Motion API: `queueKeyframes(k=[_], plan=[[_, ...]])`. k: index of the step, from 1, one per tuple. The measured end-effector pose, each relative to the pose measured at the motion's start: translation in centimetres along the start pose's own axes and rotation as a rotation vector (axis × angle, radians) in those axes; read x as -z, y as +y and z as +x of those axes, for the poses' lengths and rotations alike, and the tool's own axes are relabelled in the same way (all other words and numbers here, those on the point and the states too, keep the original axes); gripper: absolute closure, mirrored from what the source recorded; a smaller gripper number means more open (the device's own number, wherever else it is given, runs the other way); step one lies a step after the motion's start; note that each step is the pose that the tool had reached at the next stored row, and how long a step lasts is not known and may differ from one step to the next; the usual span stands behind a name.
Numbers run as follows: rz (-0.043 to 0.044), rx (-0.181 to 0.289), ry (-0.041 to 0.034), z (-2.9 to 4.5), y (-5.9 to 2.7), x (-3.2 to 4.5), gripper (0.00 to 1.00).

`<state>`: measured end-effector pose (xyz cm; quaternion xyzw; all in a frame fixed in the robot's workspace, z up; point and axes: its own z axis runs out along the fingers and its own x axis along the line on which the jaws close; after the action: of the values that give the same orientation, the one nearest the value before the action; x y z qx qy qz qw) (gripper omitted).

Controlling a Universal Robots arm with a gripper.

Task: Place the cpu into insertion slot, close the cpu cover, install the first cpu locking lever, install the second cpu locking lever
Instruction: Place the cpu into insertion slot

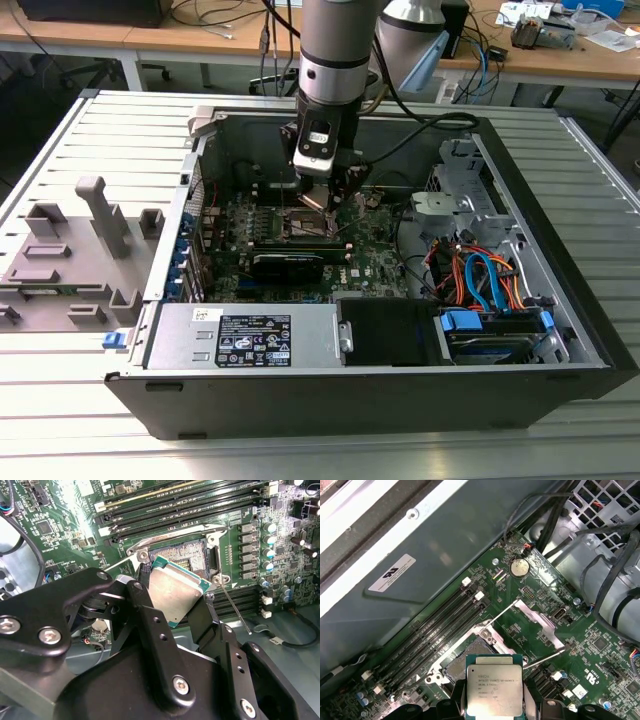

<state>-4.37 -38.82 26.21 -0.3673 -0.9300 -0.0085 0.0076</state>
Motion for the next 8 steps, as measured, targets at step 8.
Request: queueKeyframes(k=[8], plan=[[-0.0005, -0.022, -0.0002, 0.00, 0.00, -0.06, 0.45]])
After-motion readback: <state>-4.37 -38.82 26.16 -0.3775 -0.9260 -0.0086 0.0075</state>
